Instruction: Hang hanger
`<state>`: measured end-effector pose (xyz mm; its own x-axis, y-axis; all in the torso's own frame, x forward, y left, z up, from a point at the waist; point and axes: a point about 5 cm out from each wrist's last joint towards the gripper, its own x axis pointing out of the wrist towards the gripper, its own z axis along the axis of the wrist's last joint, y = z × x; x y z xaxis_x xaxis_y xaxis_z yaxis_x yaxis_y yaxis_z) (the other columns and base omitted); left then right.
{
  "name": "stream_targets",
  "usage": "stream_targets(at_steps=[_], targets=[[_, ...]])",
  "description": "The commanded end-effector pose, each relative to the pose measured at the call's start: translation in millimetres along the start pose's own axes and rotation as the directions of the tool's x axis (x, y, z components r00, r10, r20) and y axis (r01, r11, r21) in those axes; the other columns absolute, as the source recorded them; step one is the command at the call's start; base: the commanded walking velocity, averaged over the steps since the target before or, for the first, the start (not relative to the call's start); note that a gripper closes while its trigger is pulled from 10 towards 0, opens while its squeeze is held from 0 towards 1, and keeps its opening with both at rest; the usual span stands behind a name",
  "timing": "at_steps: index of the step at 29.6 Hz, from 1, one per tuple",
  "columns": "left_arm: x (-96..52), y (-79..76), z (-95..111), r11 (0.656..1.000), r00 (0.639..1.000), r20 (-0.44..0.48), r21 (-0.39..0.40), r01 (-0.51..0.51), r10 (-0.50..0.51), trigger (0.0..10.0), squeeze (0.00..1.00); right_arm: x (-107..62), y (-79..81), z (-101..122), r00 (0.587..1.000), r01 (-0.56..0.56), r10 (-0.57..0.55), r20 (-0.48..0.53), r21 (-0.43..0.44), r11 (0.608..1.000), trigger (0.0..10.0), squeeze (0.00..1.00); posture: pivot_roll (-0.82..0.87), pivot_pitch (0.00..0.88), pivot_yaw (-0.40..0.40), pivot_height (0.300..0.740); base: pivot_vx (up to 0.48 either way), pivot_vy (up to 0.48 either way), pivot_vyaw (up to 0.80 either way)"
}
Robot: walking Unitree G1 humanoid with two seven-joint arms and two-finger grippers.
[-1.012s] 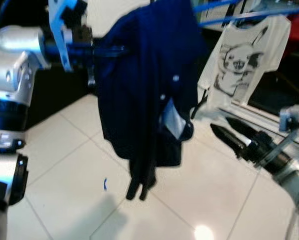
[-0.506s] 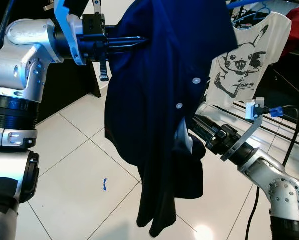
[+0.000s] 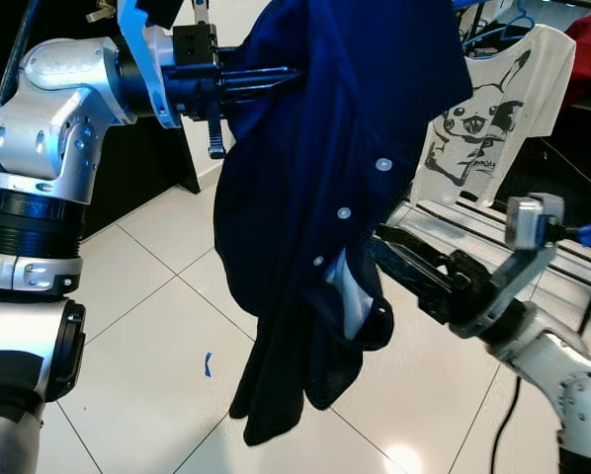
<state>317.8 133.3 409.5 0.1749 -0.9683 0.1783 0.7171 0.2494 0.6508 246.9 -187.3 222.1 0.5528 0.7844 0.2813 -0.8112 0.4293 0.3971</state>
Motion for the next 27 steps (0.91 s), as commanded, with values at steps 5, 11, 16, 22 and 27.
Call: stream_targets(at_steps=[5, 11, 16, 22, 27], targets=[[-2.0, 4.7, 12.1, 0.999, 0.999, 0.024, 0.036, -0.029, 0.028, 0.0, 0.0, -9.3, -4.4, -9.3, 0.995, 0.059, -0.059, -0.083, 0.0, 0.998, 10.0, 0.0, 0.03, 0.101, 0.057, 0.74, 0.0, 0.0, 0.0], [0.4, 3.3, 14.2, 0.999, 0.999, 0.035, 0.038, -0.026, 0.025, 0.0, 0.0, -6.3, -12.9, -14.9, 0.988, 0.117, -0.118, -0.103, -0.011, 0.993, 10.0, 0.0, 0.04, 0.101, 0.059, 0.74, 0.0, 0.0, 0.0], [0.8, 3.4, 16.5, 0.999, 0.999, 0.04, 0.041, -0.028, 0.026, 0.0, 0.0, -4.6, -18.7, -14.6, 0.982, 0.157, -0.159, -0.101, -0.029, 0.987, 9.2, 0.0, 0.04, 0.101, 0.059, 0.74, 0.0, 0.0, 0.0], [0.5, 3.8, 18.5, 0.999, 0.999, 0.045, 0.045, -0.029, 0.027, 0.0, 0.0, -3.8, -28.6, -5.3, 0.973, 0.222, -0.225, -0.044, -0.053, 0.974, 0.0, 0.0, 0.04, 0.101, 0.059, 0.74, 0.0, 0.0, 0.0], [-0.9, 3.5, 16.4, 0.998, 0.999, 0.037, 0.044, -0.033, 0.032, 0.0, 0.0, -3.1, -24.4, 3.8, 0.982, 0.189, -0.188, 0.018, -0.057, 0.98, 0.0, 0.0, 0.04, 0.102, 0.056, 0.74, 0.0, 0.0, 0.0]])
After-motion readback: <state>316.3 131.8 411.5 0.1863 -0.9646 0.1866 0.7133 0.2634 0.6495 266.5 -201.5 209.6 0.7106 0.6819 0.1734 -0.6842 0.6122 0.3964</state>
